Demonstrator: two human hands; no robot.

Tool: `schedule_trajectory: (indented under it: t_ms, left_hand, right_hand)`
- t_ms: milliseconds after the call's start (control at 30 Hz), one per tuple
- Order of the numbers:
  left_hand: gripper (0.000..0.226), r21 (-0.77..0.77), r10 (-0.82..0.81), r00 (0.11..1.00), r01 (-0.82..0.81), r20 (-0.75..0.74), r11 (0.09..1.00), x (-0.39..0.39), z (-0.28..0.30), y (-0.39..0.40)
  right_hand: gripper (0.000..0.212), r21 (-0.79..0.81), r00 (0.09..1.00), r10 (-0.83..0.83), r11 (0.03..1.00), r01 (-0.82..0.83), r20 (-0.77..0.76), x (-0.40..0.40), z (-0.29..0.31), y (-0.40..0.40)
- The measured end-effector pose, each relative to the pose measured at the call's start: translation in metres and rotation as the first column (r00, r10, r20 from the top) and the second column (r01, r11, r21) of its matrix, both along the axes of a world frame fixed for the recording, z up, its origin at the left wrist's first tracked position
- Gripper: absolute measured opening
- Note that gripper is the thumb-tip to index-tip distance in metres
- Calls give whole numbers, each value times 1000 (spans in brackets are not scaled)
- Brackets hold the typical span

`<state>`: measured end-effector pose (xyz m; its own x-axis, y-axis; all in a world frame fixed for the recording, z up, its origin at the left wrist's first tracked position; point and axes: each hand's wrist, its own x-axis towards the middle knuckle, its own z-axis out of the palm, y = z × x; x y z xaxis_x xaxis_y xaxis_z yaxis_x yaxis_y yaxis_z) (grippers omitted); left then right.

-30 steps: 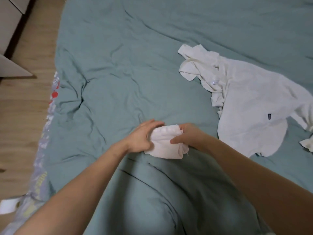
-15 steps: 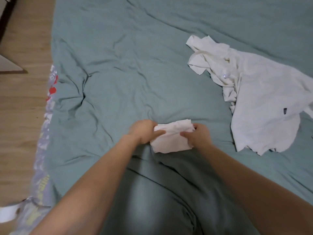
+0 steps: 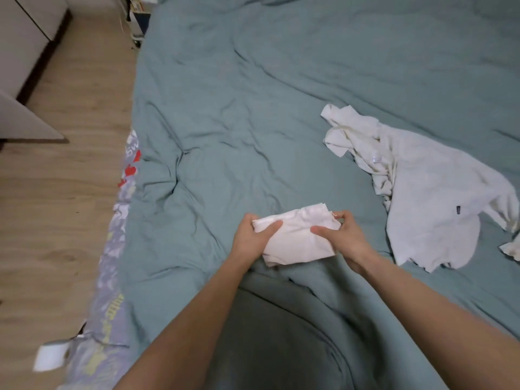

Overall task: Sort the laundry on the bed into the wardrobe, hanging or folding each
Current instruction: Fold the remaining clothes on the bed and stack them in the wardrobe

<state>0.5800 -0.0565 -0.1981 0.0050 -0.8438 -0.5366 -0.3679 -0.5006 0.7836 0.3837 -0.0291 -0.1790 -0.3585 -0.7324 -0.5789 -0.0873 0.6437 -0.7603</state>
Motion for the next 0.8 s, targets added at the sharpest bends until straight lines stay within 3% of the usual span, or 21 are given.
schedule_trajectory:
  t_ms: [67, 133, 200, 300, 367, 467, 567, 667, 733, 800]
  left_hand:
    - [50, 107, 189, 973, -175, -136, 979, 15, 28, 9]
    - [67, 238, 325, 903, -263, -282, 935, 31, 57, 19]
    - [59, 272, 354, 839, -258, -413, 927, 46, 86, 33]
    - [23, 73, 440, 821, -446, -363, 892, 63, 131, 59]
    - [22, -161, 512, 827, -551, -231, 819, 75, 163, 82]
    - [23, -471, 606, 795, -545, -28, 693, 108, 210, 115]
    - [32, -610, 686, 721, -502, 97, 613, 152, 258, 146]
    - [45, -572, 744, 668, -611, -1, 548, 203, 298, 178]
    - [49, -582, 707, 687, -647, -164, 493, 233, 323, 210]
    - [49, -601, 625, 741, -623, -248, 500, 256, 343, 247]
  right_hand:
    - [52, 3, 988, -3, 1000, 2, 155, 11, 32, 0]
    - [38, -7, 953, 90, 996, -92, 288, 19, 64, 0]
    - [25, -42, 906, 180, 983, -178, 383, 32, 95, 4]
    - [19, -131, 877, 276, 961, -244, 393, 63, 133, 13]
    - [21, -203, 892, 345, 934, -294, 292, 90, 155, 22]
    - [13, -339, 887, 436, 865, -369, 148, 138, 189, 36]
    - [8, -436, 840, 528, 790, -431, 125, 192, 222, 53]
    - [11, -451, 756, 599, 770, -452, 264, 240, 250, 68]
    - [14, -415, 664, 619, 781, -466, 419, 268, 267, 76]
    - [16, -375, 569, 617, 785, -494, 543, 297, 278, 83]
